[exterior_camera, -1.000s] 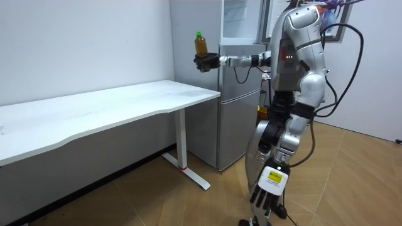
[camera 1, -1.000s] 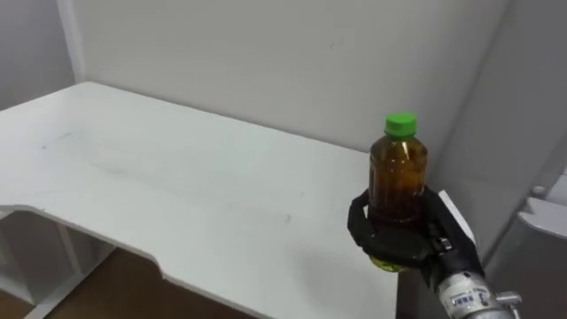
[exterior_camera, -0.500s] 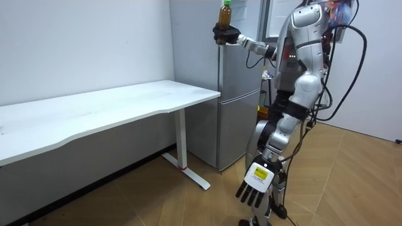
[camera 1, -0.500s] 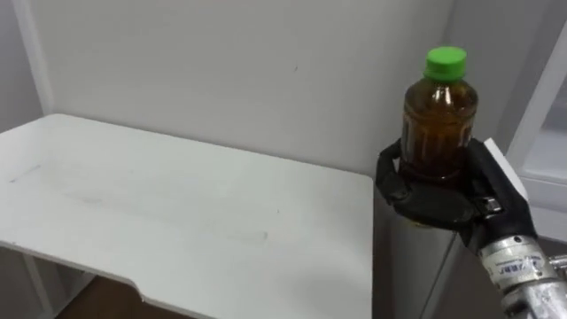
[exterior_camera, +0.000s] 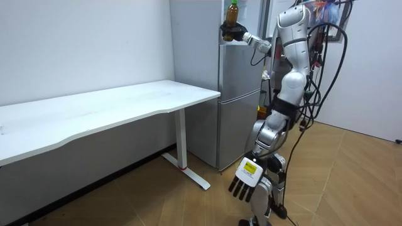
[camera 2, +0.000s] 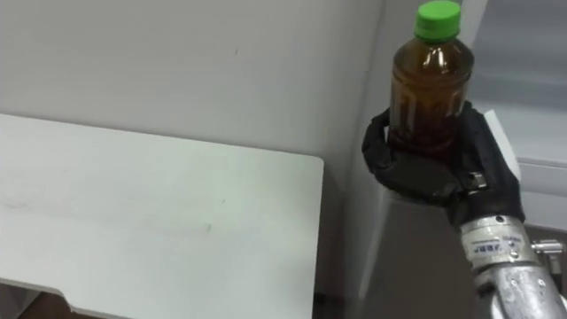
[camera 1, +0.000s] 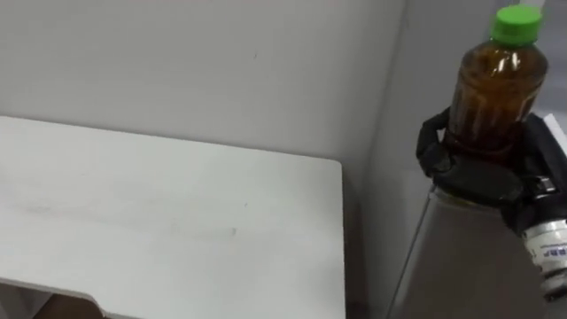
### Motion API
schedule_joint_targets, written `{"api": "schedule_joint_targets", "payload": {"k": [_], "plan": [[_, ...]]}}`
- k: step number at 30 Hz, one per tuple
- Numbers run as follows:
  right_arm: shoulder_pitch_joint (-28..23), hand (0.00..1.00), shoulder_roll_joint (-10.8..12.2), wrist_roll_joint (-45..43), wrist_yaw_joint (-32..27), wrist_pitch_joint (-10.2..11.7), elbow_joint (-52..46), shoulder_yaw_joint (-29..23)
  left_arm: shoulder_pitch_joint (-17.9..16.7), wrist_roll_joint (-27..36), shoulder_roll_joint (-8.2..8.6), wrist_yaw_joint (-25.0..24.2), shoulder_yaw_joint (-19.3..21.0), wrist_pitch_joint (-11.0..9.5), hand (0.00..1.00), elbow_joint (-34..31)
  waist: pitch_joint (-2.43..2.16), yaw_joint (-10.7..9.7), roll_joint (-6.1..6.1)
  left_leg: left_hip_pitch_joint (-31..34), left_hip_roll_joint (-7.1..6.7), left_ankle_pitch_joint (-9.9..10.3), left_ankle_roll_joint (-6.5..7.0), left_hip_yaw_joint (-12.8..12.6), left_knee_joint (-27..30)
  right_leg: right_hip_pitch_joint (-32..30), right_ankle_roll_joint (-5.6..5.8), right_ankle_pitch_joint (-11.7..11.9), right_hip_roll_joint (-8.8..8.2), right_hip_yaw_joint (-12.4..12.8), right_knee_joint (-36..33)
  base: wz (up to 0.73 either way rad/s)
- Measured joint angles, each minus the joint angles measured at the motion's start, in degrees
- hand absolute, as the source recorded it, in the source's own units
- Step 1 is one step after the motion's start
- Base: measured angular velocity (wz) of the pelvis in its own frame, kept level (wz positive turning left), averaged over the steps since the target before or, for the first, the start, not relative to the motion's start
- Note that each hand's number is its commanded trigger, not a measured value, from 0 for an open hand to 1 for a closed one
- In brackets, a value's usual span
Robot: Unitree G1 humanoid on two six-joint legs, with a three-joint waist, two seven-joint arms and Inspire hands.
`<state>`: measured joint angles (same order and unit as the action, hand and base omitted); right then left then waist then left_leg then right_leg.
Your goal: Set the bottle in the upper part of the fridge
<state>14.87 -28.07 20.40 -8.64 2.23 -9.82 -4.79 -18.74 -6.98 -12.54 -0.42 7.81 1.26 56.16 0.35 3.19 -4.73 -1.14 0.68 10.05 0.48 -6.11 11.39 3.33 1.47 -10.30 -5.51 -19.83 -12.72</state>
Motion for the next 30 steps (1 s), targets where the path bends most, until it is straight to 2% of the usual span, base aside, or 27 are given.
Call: {"api": "schedule_joint_targets", "payload": {"k": [3,7,10,14,19,22,26,30], "plan": [[0.0,1.0,-1.52,1.96,-0.04,-0.17,0.0,-1.51,0.03,-0.04,0.01,0.01,0.28,0.01,0.0,-0.05,-0.1,-0.3,0.06,-0.32,0.18,0.04,-0.06,-0.26,0.01,0.15,0.0,0.0,0.13,0.46,0.0,-0.05],[-0.01,1.0,-3.41,4.22,0.09,-0.93,0.23,-2.75,-0.31,-0.05,-0.01,-0.01,2.76,0.01,0.0,-0.16,-0.22,-0.34,0.24,-1.58,0.76,0.34,-0.51,-1.13,0.11,1.15,-0.03,0.02,0.79,1.64,0.13,-0.11],[-0.02,1.0,-4.2,6.31,0.11,-1.0,1.01,-3.01,-1.3,-0.04,-0.01,-0.04,3.33,0.04,0.0,-0.44,-0.39,-1.21,0.51,-2.34,0.98,0.52,-0.7,-1.17,0.13,1.95,-0.04,0.01,0.99,1.64,0.16,-0.02],[-0.02,1.0,-4.34,8.66,0.03,-1.5,5.1,-3.39,-1.54,-0.04,0.0,0.0,3.41,0.14,0.0,-0.57,-0.41,-1.33,0.19,-2.56,0.98,0.53,-0.7,-1.52,0.01,2.22,-0.14,-0.03,1.01,1.96,0.13,-0.04],[-0.02,1.0,-4.33,9.48,0.02,-4.91,8.2,-3.5,-1.93,-0.03,-0.04,-0.07,4.6,1.24,0.0,-0.56,-0.39,-1.35,-0.86,-2.38,0.92,0.53,-0.67,-1.85,0.42,1.79,-0.41,-0.18,1.03,2.4,0.15,-0.04],[0.08,1.0,-4.34,14.26,-0.08,-4.88,11.08,-4.24,-2.64,-0.01,0.03,0.03,4.84,1.33,0.0,-0.56,-0.66,-1.1,-1.35,-2.62,0.9,0.53,-0.66,-1.58,0.43,1.94,-0.41,-0.18,1.02,2.33,0.12,0.01],[3.29,1.0,-4.35,16.52,-2.18,-4.9,19.29,-4.86,-3.56,0.01,0.31,0.03,5.1,1.3,0.0,-0.59,-0.59,-0.8,-1.33,-2.63,0.93,0.56,-0.69,-1.3,0.31,1.91,-0.41,-0.18,1.02,1.97,0.01,0.03],[5.88,1.0,-4.49,17.97,-5.58,-4.89,21.33,-5.55,-4.69,-0.01,0.62,0.02,5.74,1.31,0.0,-0.55,-0.46,-1.16,-1.24,-2.57,0.94,0.59,-0.73,-1.26,0.09,1.84,-0.41,-0.19,1.06,2.01,-0.14,0.0]]}}
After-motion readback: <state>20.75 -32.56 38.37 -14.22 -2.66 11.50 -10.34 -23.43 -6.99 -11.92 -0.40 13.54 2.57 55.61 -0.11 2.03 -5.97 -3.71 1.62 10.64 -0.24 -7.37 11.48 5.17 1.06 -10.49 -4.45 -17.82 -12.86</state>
